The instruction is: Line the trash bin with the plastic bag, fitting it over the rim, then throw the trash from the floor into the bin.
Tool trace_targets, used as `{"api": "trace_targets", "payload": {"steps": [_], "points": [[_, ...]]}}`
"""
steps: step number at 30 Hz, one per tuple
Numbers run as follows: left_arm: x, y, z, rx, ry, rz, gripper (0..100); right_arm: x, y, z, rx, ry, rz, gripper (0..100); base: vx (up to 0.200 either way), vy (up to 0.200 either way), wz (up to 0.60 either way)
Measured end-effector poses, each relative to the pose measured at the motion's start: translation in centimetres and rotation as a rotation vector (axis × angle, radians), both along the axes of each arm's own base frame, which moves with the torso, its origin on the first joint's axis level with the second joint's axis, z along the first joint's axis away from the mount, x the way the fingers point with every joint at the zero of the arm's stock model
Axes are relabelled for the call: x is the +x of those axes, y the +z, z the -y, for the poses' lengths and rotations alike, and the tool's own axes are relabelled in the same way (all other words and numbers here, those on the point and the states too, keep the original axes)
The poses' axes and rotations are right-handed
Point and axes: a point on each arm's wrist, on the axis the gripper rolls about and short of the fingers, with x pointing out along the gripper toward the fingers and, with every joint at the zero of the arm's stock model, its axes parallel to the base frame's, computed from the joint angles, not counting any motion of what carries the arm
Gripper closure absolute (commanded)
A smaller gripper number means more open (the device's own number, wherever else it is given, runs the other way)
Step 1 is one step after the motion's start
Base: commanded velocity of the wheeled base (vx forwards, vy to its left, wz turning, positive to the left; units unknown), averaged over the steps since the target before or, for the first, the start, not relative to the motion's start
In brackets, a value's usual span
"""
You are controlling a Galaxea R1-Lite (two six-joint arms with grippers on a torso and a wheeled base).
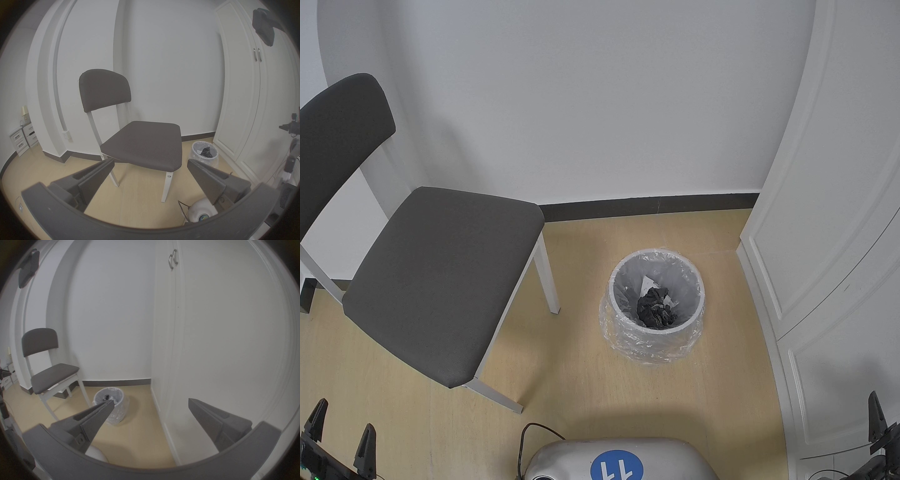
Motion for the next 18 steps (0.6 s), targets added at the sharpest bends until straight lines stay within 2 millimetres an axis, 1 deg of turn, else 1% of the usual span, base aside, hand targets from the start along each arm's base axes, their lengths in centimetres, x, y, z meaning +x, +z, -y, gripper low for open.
{"api": "trace_targets", "payload": {"steps": [3,8,18], "points": [[0.00,0.01,0.00,0.000,0.000,0.000,0,0.01,-0.06,-0.09,0.009,0.042,-0.005,0,0.000,0.000,0.00],[0.00,0.01,0.00,0.002,0.000,0.000,0,0.04,-0.64,-0.25,0.011,0.115,-0.063,0,0.000,0.000,0.00],[0.01,-0.05,0.00,-0.001,-0.007,-0.006,0,0.05,-0.69,-0.27,0.013,0.123,-0.068,0,0.000,0.000,0.00]]}}
